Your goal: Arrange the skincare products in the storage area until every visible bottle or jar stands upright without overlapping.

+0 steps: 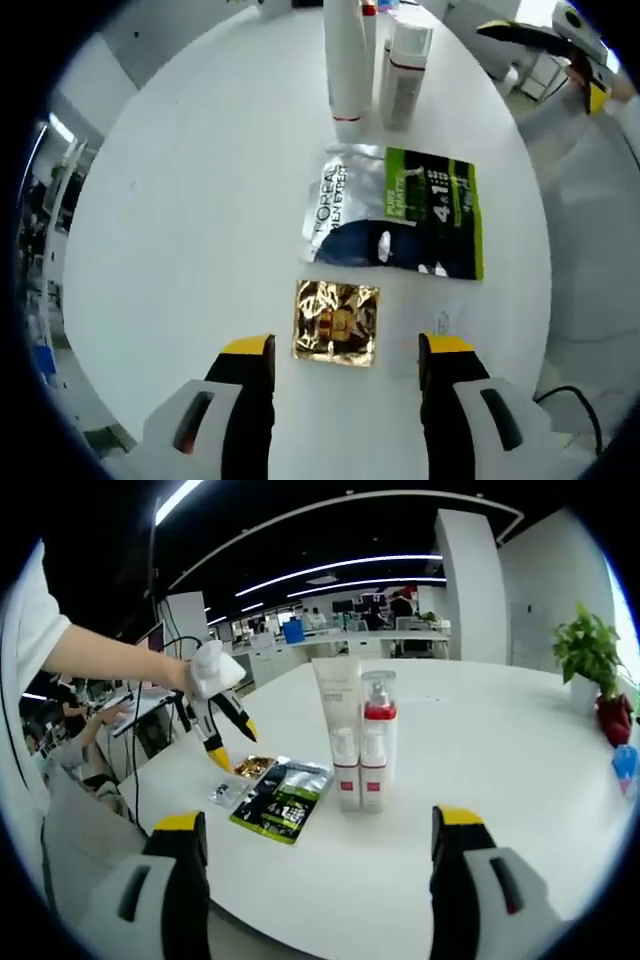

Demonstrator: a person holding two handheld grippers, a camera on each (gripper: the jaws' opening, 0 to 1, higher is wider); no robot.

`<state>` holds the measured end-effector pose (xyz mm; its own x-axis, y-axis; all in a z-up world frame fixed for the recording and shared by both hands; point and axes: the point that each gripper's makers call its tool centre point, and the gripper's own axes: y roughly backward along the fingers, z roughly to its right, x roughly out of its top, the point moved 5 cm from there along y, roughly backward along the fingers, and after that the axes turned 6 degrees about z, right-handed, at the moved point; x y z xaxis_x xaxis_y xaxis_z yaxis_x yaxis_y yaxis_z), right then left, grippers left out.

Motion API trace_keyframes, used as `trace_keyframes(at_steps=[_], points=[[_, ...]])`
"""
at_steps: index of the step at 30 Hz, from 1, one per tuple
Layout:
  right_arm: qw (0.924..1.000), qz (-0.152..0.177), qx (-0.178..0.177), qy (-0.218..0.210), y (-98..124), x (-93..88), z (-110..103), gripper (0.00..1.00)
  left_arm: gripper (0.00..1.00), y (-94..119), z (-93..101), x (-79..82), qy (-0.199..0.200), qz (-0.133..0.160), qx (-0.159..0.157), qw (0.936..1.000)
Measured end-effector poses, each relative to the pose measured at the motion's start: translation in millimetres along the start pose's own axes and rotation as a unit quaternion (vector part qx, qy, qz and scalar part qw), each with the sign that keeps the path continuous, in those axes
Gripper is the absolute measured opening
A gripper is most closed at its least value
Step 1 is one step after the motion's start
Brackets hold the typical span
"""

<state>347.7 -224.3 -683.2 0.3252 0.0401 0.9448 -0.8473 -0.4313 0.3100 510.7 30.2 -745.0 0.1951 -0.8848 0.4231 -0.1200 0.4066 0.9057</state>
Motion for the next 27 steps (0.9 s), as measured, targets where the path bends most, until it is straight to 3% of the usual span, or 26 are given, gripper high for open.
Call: trace_keyframes(at_steps=[3, 11, 15, 19, 24, 27], points=[[1.0000, 0.007, -0.002, 0.001, 1.0, 1.9, 0.4, 0.94, 0.62, 8.2, 7.0, 1.5, 0.044, 0.036, 0.018, 0.9982], [0.9998, 0.017, -0.005, 0.004, 2.7, 5.1, 0.5, 0.94, 0.73, 26.7, 33.6, -9.5, 0.124, 0.087, 0.053, 0.9870], [0.9997, 0.025, -0.008, 0.004, 4.0, 7.1, 0.7, 0.95, 0.84, 36.0, 45.2, -16.6, 0.180, 0.128, 0.079, 0.9721], [0.9996, 0.027, -0.005, 0.002, 4.0, 7.6, 0.2, 0.95, 0.85, 45.6, 60.1, -27.9, 0.211, 0.148, 0.098, 0.9611], [0.9995, 0.031, 0.005, -0.002, 4.3, 8.5, -2.5, 0.96, 0.88, 52.6, 80.0, -35.8, 0.257, 0.183, 0.114, 0.9421], [0.9995, 0.032, 0.009, -0.004, 4.8, 8.7, -3.7, 0.96, 0.89, 54.5, 90.8, -43.8, 0.275, 0.186, 0.120, 0.9356]])
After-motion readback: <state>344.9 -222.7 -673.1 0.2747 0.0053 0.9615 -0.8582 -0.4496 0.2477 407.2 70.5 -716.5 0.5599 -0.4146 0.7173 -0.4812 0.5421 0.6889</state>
